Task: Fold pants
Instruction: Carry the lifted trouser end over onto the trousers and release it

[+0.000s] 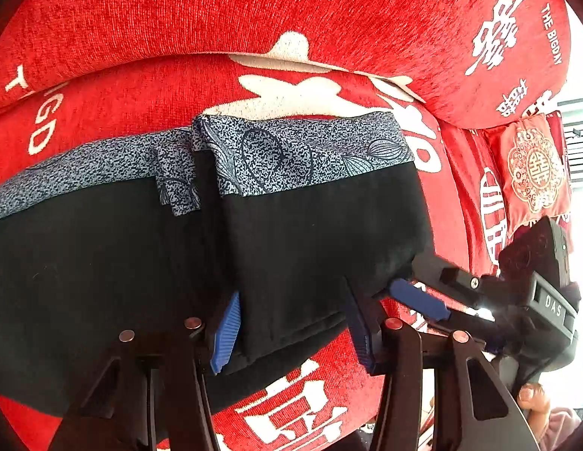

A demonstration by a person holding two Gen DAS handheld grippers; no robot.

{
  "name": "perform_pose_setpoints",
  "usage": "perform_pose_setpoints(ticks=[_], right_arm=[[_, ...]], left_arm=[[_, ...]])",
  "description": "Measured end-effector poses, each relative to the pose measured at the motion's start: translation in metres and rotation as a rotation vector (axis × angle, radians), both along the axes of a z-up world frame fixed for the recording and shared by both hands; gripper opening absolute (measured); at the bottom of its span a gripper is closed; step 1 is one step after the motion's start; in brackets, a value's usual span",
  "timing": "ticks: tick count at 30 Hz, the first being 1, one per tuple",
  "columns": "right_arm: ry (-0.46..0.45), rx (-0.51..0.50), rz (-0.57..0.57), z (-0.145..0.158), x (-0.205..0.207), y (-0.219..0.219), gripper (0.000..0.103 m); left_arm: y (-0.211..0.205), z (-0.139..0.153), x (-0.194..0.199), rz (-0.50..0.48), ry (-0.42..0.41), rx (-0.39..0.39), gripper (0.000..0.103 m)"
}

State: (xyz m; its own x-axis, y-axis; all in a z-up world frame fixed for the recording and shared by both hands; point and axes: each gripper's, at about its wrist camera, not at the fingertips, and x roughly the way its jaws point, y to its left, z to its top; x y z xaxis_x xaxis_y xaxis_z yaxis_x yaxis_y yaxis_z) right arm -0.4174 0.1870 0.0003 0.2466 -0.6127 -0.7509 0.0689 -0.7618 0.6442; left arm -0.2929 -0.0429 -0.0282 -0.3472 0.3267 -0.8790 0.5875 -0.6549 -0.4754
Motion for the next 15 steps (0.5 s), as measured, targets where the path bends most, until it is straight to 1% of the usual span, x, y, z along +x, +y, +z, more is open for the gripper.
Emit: perform_pose_setpoints(ticks=[2, 4, 7, 8, 9, 10, 11, 12, 14, 15], right_arm=[[-0.004, 0.016, -0.013, 0.0, 0.004, 0.0, 0.061], [0.016, 0.012, -0.015, 0.003, 0.006, 0.002, 0.061], [0.01, 0.021, -0.037, -0.009, -0.002, 0.004, 0.061], [0.003, 0.022, -0.048, -0.013, -0.005, 0.001, 0.06], [-0.005, 0.027, -0.058, -0.018, -0.007, 0.001, 0.057], [-0.008, 0.038, -0.063, -0.021, -0.008, 0.0, 0.043], [-0.012, 0.064, -0.063, -0.024, -0.009, 0.001, 0.019], [-0.021, 0.074, -0.063, -0.026, -0.011, 0.0, 0.015], [-0.041, 0.052, -0.061, -0.023, -0.013, 0.0, 0.012], [-0.02, 0.042, -0.027, -0.015, -0.012, -0.003, 0.011]], left_arm=[[0.001, 0.004, 0.002, 0.003, 0.012, -0.004, 0.053], [0.001, 0.005, 0.004, 0.005, 0.016, -0.001, 0.053], [0.0, -0.002, 0.003, 0.013, 0.0, 0.009, 0.053], [0.0, -0.003, 0.002, 0.013, 0.0, 0.004, 0.052], [0.001, -0.004, 0.0, 0.011, -0.001, -0.009, 0.04], [0.002, -0.004, -0.002, 0.004, -0.012, -0.027, 0.018], [0.003, -0.005, -0.004, -0.006, -0.039, -0.045, 0.011], [0.003, -0.004, -0.003, -0.001, -0.049, -0.052, 0.01], [0.003, 0.004, 0.003, 0.005, -0.045, -0.069, 0.01], [0.004, 0.01, 0.008, 0.0, -0.044, -0.087, 0.01]])
